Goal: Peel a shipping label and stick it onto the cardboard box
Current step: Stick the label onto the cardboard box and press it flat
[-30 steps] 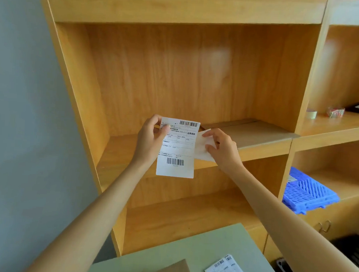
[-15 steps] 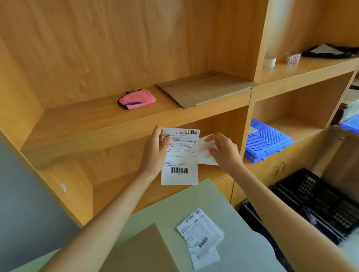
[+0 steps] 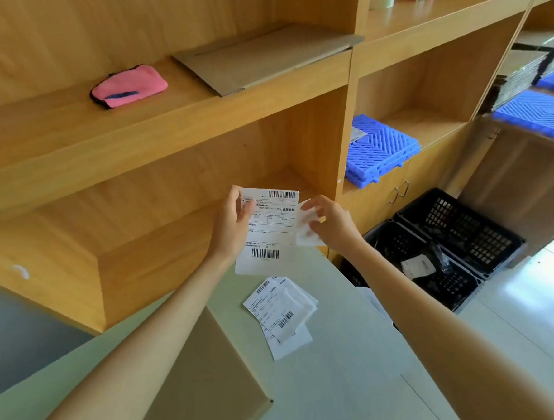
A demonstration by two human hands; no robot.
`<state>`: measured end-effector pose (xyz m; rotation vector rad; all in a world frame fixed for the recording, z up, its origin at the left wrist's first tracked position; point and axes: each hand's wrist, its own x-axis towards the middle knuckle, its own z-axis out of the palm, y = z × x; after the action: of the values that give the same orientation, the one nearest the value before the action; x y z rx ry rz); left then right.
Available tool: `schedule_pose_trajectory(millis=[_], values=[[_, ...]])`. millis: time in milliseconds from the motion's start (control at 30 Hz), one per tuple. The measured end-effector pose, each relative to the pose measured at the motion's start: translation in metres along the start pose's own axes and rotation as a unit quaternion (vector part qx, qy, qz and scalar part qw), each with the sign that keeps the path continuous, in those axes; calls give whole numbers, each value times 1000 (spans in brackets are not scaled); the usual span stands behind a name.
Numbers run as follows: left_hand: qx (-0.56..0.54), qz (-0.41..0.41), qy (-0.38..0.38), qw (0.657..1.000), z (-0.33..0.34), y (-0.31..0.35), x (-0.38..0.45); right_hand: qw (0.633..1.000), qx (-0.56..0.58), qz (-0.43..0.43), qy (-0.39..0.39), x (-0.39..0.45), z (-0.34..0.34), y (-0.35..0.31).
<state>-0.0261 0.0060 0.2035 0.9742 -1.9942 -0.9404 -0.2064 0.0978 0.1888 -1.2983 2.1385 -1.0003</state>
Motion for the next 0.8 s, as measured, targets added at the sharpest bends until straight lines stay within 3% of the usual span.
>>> schedule_pose_trajectory(millis=[800], values=[[38,-77,-21,996,72,-95,-21,976,3,166,-142,-18,87,121]])
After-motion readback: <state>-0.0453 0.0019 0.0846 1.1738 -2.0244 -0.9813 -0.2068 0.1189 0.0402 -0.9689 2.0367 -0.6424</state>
